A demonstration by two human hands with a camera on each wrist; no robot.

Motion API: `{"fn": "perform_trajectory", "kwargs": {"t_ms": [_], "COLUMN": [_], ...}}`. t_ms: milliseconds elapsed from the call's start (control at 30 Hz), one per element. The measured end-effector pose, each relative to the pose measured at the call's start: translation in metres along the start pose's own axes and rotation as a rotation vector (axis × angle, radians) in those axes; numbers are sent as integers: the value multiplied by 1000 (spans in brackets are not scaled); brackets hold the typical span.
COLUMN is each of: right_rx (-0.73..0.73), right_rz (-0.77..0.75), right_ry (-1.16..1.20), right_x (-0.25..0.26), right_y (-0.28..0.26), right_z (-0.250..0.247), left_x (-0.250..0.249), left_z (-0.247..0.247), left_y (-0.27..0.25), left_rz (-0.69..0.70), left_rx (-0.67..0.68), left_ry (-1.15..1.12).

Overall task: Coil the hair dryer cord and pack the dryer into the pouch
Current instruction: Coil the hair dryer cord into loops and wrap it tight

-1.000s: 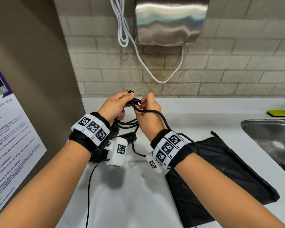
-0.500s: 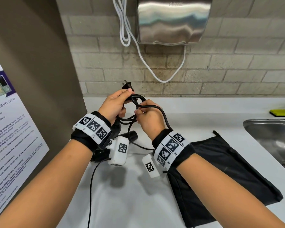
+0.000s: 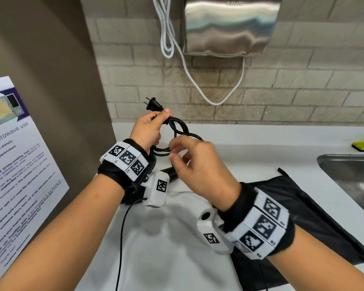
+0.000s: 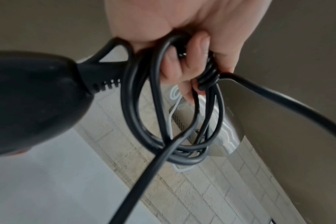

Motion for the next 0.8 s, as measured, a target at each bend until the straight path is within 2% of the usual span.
{"fn": "perform_trajectory", "kwargs": {"t_ms": [100, 200, 300, 367, 467, 567, 733, 800], "right_rx": [-181, -216, -247, -228, -105, -8, 21, 24], "right_rz": [-10, 89, 168, 252, 368, 350, 419, 440], "right_ry": [-44, -128, -116, -35, 70, 149, 493, 558], "right_x": [-7, -33, -52, -65, -82, -83, -79, -83], "right_y": [10, 24, 36, 43, 46, 47, 42, 41], "right_z": [-24, -32, -36, -34, -19, -2, 2, 2], "left_x": [0, 2, 2, 1, -2, -6, -4, 0], "left_z": [2, 5, 8, 8, 10, 15, 16, 14], "left_y": [0, -1, -3, -4, -6, -11, -6, 0], "left_rz": [14, 30, 52, 59, 80, 136, 173, 192], "left_rx": [3, 10, 29, 38, 42, 75, 162, 173], "left_ry": [6, 47, 88, 104, 122, 129, 138, 179]}}
Point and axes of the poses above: each hand's wrist, its own y-axis towards the middle knuckle, its own z-axis out of the palm, x = y × z, the point moved 6 cm from there along y, towards the middle knuckle, and after that the axes turned 11 degrees about -z, right-handed, at the moved point
